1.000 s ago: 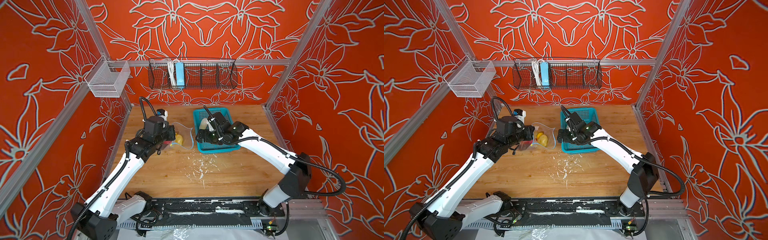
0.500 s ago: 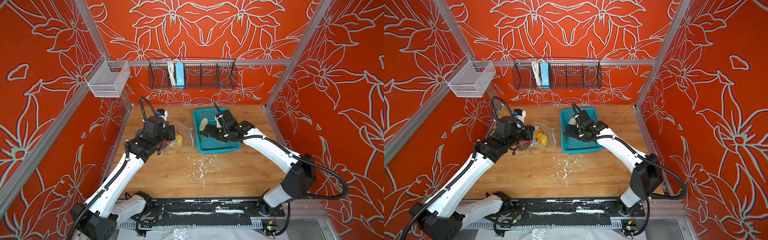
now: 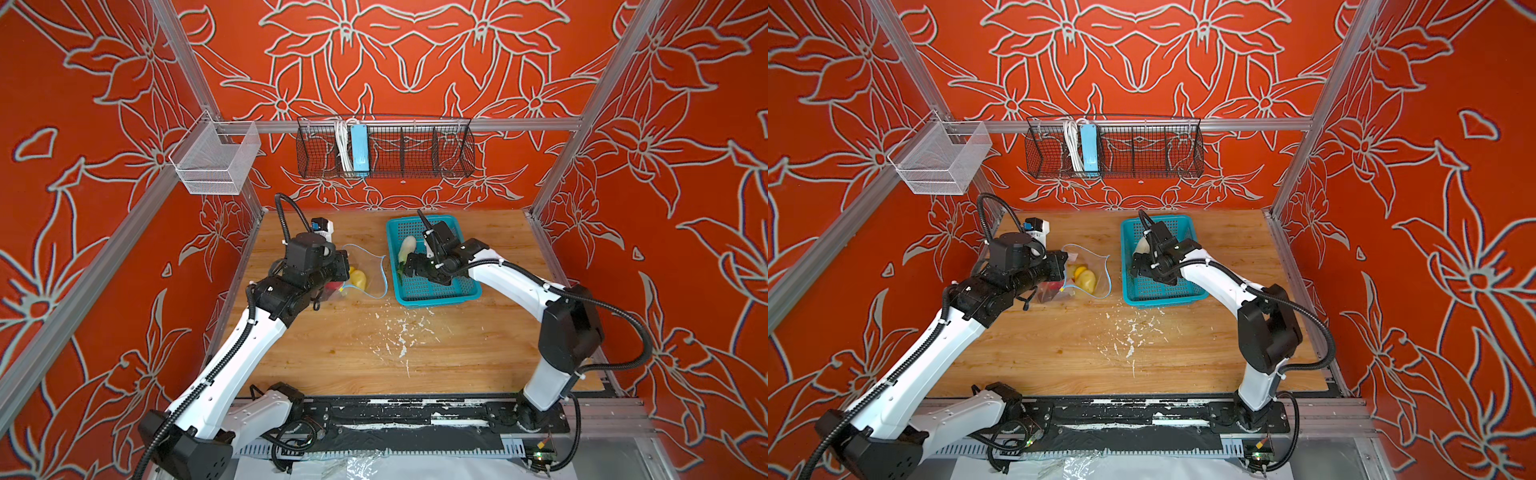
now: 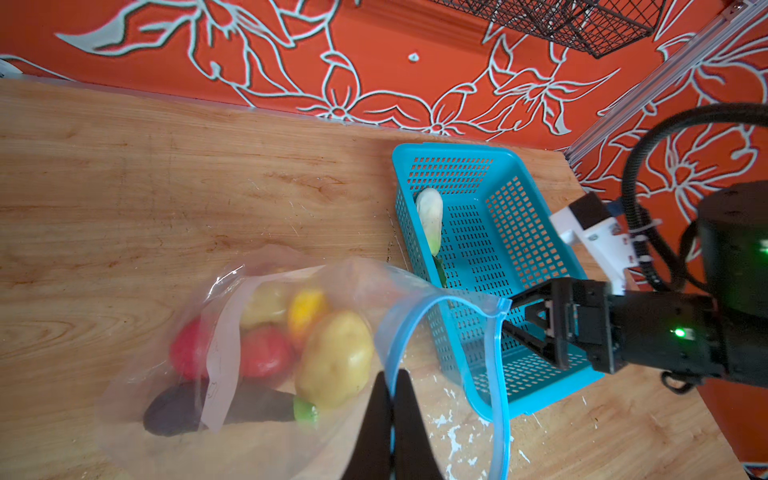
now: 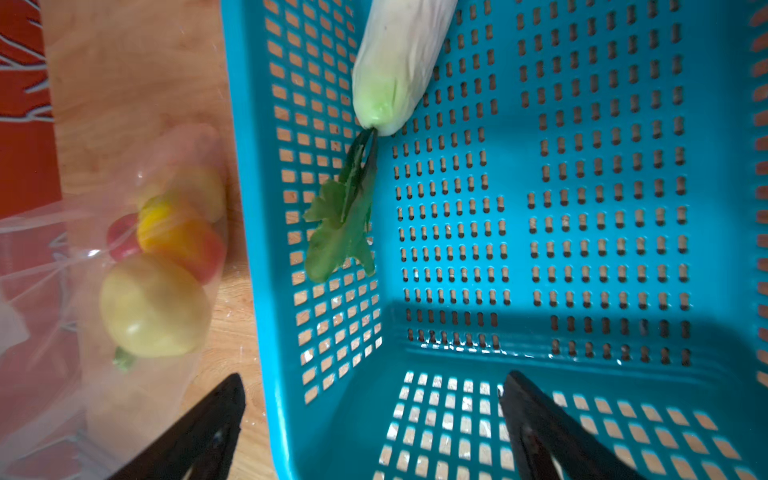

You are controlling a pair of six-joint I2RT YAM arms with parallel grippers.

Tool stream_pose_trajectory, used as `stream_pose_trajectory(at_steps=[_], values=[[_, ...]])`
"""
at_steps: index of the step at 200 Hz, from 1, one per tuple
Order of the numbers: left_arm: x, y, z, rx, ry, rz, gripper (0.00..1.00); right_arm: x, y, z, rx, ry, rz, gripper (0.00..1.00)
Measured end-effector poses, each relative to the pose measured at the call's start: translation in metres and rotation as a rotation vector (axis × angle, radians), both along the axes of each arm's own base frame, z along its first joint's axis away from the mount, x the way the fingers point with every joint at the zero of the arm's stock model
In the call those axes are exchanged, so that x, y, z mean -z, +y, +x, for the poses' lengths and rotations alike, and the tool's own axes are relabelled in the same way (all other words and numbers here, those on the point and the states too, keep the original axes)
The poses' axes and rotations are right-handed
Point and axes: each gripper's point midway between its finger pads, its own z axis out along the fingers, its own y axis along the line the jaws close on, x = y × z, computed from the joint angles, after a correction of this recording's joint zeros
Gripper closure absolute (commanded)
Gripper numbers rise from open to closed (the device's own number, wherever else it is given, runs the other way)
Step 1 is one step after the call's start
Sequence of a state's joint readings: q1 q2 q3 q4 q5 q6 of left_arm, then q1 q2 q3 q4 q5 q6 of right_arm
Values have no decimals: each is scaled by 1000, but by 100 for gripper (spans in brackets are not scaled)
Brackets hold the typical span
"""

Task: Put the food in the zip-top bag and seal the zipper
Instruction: 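Move the open right gripper back over the teal basket, then lower the right gripper onto the white radish and close it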

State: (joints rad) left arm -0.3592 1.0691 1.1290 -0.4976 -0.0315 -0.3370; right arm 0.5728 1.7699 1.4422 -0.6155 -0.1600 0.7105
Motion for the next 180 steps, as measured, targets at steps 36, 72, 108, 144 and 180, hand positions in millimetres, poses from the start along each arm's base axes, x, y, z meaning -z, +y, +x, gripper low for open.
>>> stream_pose_trajectory(at_steps=[36,72,108,144,180], values=[[0,0,0,0,0,0,100,21,2,9,-1,39,-29,2],[5,0,-1,1,6,1,100,28,5,23,9,53,-45,2],[5,0,-1,3,6,0,100,32,4,29,27,61,-45,2],[5,-1,-1,3,7,0,100,27,5,39,52,47,-46,2],[5,-1,-1,5,6,-1,100,16,7,61,91,9,-40,2]])
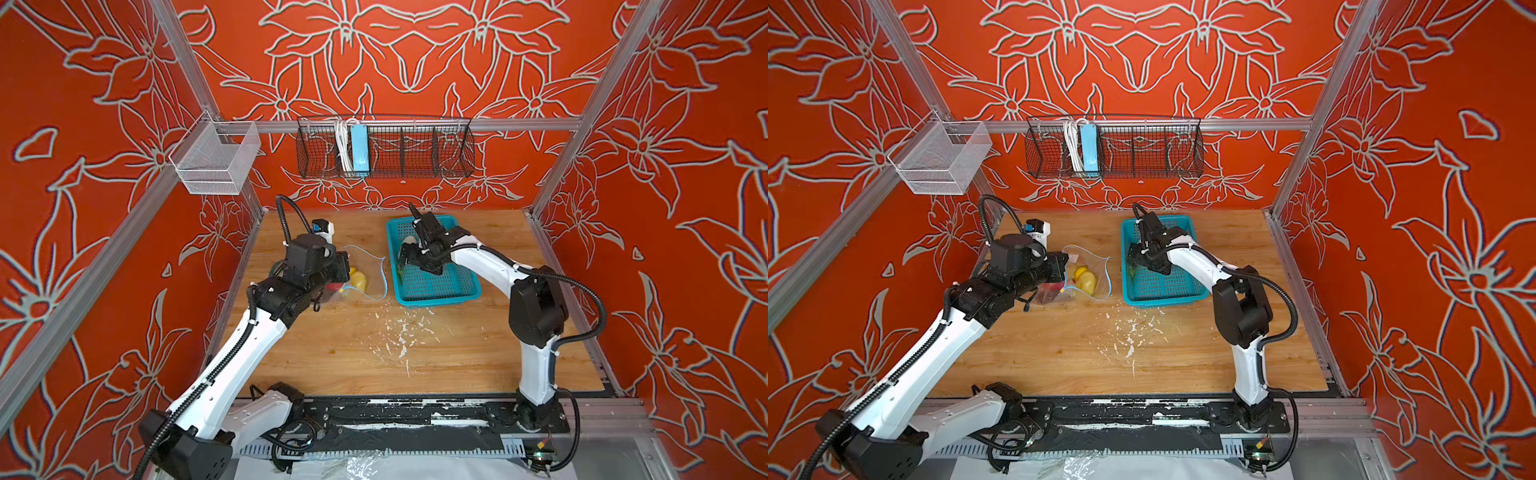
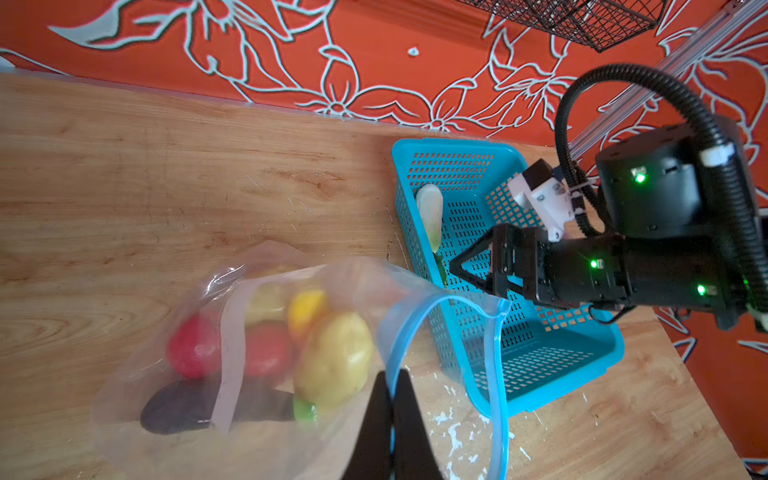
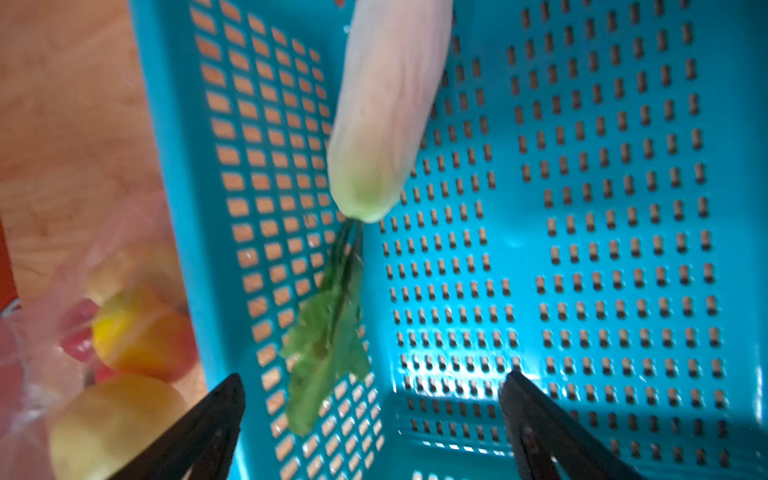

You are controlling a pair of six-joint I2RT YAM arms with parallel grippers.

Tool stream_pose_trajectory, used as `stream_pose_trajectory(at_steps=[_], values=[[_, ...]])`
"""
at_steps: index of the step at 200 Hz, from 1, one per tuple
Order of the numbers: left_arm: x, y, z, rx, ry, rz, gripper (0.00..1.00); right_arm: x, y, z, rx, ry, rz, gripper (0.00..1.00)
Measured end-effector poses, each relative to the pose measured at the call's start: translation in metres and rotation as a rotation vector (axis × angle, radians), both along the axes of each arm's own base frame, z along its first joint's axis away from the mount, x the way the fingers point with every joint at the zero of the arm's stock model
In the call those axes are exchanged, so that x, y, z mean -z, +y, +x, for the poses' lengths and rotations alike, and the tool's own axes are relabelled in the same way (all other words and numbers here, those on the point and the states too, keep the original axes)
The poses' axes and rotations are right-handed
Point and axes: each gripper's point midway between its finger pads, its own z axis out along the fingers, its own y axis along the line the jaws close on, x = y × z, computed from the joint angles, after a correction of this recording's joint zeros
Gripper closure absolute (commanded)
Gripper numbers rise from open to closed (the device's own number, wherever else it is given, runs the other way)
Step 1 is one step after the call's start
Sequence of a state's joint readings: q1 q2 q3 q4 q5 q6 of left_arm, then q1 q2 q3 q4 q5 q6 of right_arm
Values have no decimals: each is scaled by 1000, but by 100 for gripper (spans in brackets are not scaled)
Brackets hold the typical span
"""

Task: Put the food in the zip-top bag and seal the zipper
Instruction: 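Lower the right gripper onto the white radish and close it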

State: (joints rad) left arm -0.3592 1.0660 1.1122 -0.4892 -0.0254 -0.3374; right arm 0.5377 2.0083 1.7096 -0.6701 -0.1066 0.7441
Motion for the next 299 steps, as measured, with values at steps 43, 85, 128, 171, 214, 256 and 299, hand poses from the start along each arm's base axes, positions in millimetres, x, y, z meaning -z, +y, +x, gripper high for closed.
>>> stream_pose_trajectory(at_steps=[43,85,128,171,214,256,299], values=[[0,0,0,1,-1,-1,100,2,-1,25,42,-14,2,2],[0,0,0,1,0,-1,100,8,-8,41,83,-12,7,3],[0,0,0,1,-1,-1,100,22,-17,54,126,8,6,4],[0,0,0,1,-1,-1,100,33,-25,62,158,23,7,7],[0,0,0,1,-1,-1,100,39,-22,76,188,15,34,12],[0,0,0,1,-1,-1,100,44,-16,90,202,11,67,14],[-1,0,0,1,-2,-1,100,50,-12,101,217,8,88,23]])
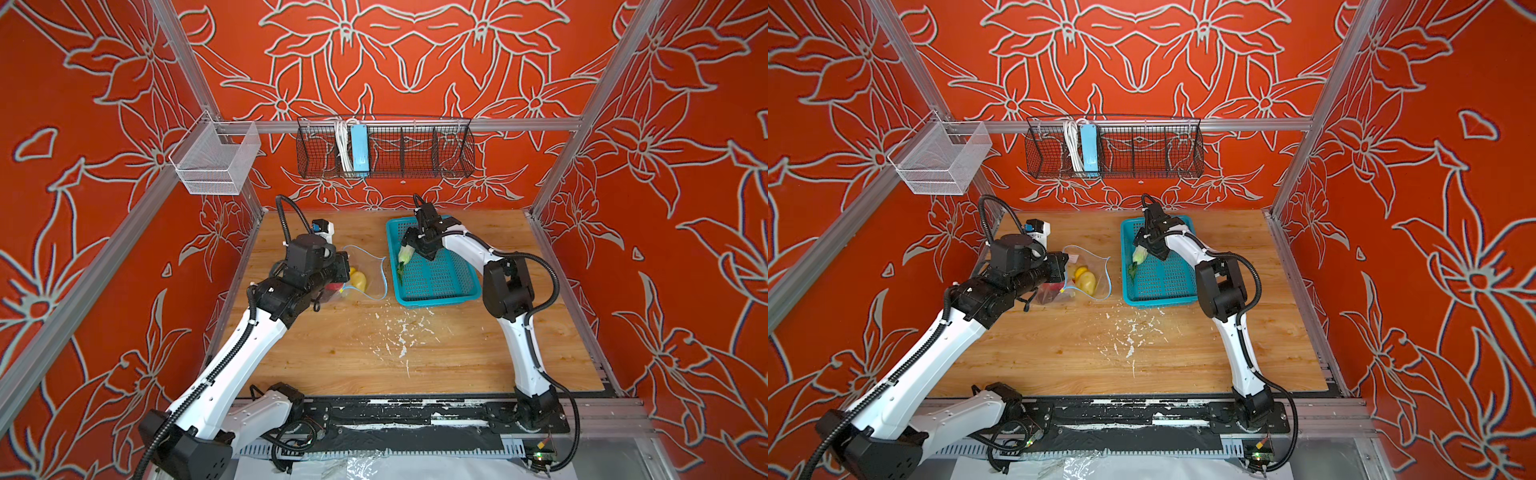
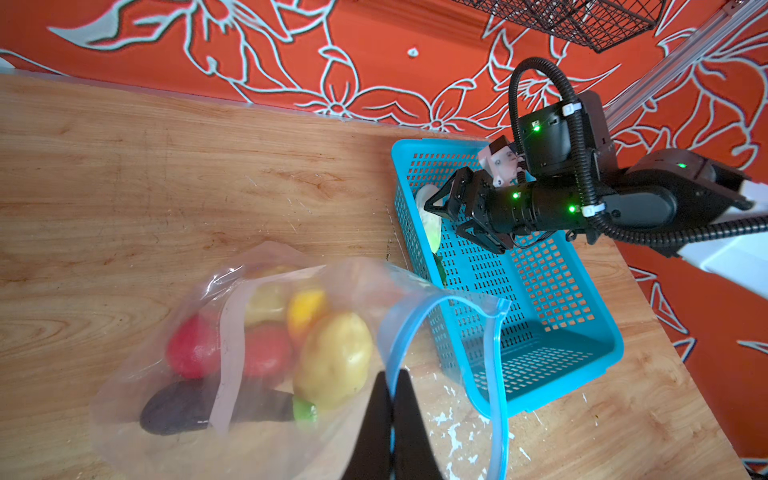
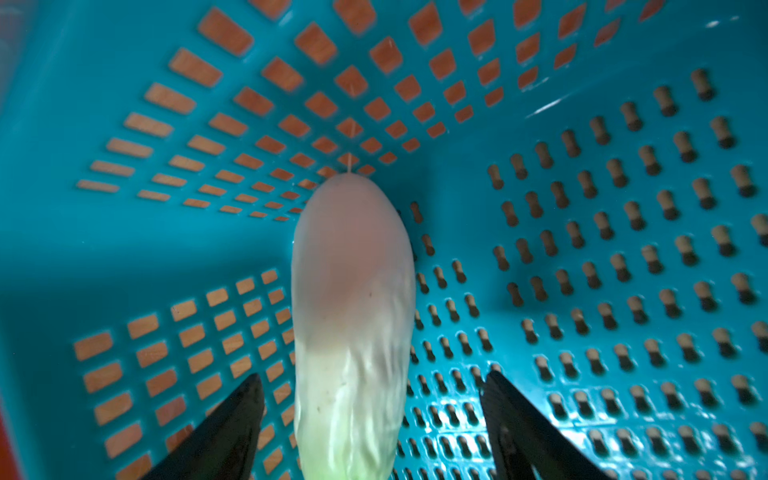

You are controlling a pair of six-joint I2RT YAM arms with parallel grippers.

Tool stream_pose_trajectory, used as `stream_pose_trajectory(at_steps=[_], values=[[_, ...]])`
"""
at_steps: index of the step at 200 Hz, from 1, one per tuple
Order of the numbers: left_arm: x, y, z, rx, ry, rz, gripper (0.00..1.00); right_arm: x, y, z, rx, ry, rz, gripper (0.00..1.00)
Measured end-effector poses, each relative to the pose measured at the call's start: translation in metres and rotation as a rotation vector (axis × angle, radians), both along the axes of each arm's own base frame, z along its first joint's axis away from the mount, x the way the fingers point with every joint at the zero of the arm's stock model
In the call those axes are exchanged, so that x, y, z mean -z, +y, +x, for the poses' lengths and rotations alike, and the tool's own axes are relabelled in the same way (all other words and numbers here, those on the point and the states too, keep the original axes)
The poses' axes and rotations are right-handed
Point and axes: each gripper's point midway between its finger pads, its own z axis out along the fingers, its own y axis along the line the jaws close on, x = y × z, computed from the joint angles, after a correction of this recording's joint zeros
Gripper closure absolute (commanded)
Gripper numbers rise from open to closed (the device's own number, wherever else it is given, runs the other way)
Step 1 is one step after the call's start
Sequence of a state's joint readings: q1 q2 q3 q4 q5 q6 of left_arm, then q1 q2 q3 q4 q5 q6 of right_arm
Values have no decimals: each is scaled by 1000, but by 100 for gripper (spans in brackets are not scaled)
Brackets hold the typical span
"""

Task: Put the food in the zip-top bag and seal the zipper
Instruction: 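Lower the right gripper onto the white radish and close it, then lift the white radish up out of the basket with the right gripper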

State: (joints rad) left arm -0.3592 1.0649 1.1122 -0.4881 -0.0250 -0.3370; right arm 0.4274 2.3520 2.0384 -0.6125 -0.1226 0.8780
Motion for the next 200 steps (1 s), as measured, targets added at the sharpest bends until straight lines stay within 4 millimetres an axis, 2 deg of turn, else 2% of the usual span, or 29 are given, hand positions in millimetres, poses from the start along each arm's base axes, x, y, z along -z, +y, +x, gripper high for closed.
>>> stream_pose_trajectory(at_steps=[11,66,96,107,143,177,200], values=[[0,0,0,-1,-1,0,100,1,1,3,1,-1,8,27],[-1,1,0,-3,-3,1,100,21,3,8,14,26,31,31],[-1,1,0,-6,-3,3,100,24,3,13,20,26,44,41],[-1,1,0,-7,-4,4,100,24,2,14,21,25,47,47],[-1,2,0,-9,-4,6,100,22,2,17,25,23,75,61],[-1,2,0,-9,-4,6,100,17,0,10,22,10,103,62],[-1,2,0,-10,-5,7,100,-2,-5,-5,23,-14,126,62]])
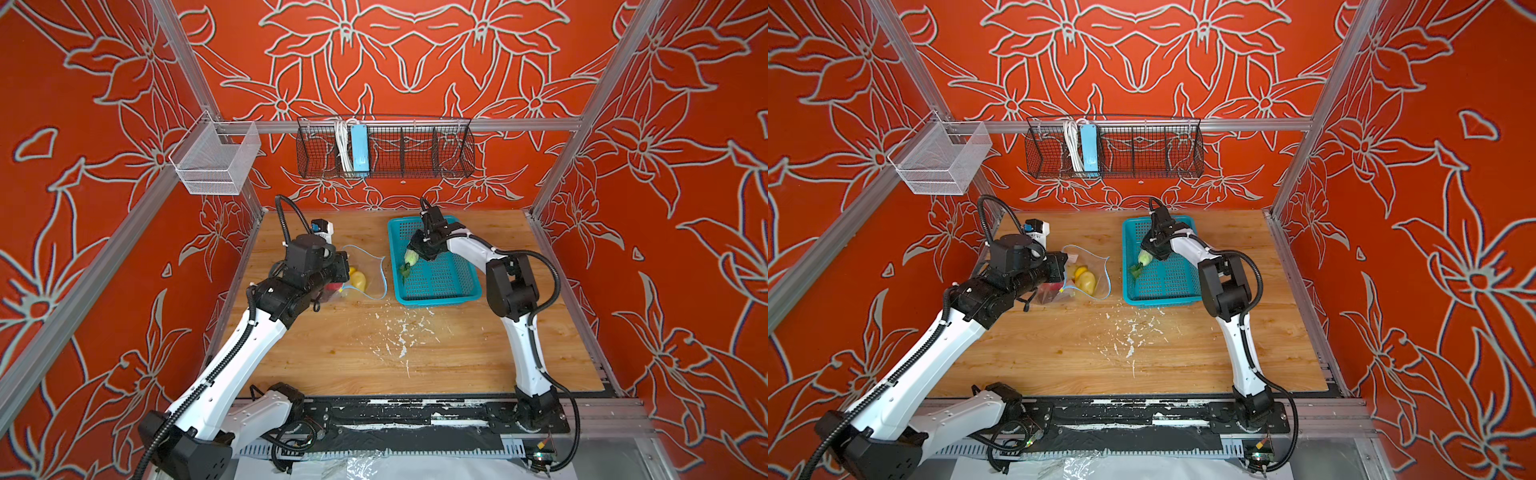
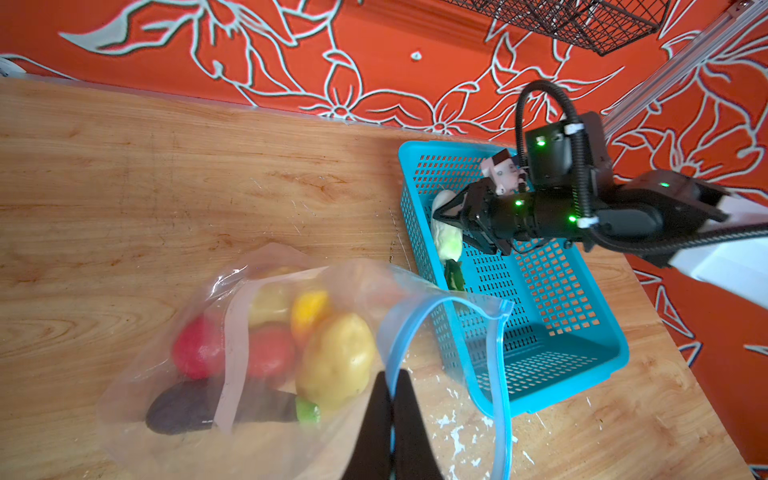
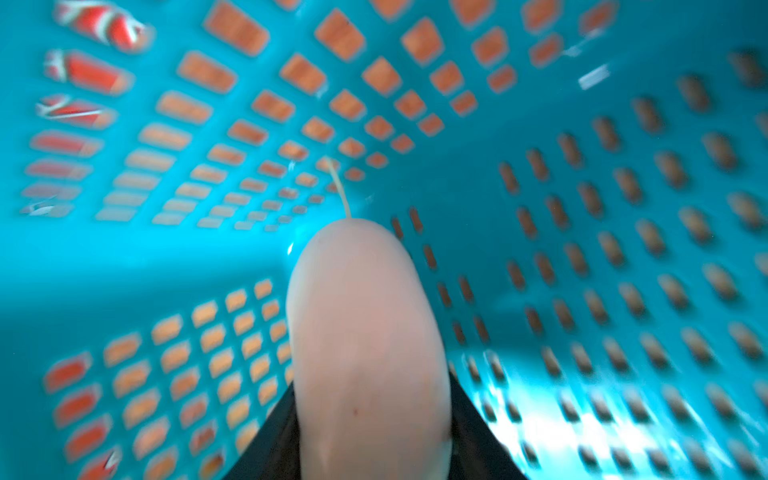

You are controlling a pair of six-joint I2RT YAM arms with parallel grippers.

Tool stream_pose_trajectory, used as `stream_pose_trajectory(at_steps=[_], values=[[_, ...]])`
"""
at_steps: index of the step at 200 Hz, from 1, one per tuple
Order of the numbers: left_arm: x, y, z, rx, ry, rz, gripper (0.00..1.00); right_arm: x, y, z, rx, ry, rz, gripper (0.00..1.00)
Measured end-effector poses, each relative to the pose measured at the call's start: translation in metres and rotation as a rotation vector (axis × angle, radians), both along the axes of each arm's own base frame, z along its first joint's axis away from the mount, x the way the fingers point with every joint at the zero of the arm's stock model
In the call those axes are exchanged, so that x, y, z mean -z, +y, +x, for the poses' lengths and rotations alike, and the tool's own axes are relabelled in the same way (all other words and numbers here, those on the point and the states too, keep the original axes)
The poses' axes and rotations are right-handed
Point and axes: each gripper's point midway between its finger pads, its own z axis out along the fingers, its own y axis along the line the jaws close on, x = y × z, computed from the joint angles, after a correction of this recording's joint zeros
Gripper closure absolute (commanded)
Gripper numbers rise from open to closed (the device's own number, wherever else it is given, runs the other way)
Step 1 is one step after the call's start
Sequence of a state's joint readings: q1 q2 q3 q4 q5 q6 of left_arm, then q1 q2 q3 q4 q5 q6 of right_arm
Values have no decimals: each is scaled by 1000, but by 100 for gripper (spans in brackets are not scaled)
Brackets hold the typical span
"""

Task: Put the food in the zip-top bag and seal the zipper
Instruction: 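Lift the white radish up out of the basket with the right gripper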

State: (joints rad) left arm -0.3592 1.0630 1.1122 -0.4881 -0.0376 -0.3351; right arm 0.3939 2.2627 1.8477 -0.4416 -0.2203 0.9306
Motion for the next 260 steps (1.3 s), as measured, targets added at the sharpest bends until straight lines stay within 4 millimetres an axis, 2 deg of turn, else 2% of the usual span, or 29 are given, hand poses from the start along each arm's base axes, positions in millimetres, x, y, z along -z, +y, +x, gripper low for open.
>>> stream_pose_trajectory(at_steps=[13,48,69,85,132,151,171,212,236,260], values=[[0,0,0,-1,0,1,100,-21,-1,-4,3,-41,22,62],[0,0,0,-2,0,1,100,-94,-6,-14,13,-200,96,62],[0,1,0,-3,-1,2,100,-121,-10,-22,17,-268,119,62],[0,1,0,-4,-1,2,100,-129,-14,-27,23,-296,123,62],[2,0,2,-4,6,6,100,-128,-32,-50,63,-343,79,62],[3,0,2,-3,6,6,100,-140,-35,-57,71,-394,63,62],[3,0,2,-3,6,6,100,-163,-33,-61,66,-465,59,62],[3,0,2,-2,6,6,100,-204,-21,-72,16,-623,49,63],[3,0,1,0,7,4,100,-219,-1,-81,-53,-711,15,63],[3,-2,1,6,8,0,100,-230,19,-101,-125,-796,-31,65]])
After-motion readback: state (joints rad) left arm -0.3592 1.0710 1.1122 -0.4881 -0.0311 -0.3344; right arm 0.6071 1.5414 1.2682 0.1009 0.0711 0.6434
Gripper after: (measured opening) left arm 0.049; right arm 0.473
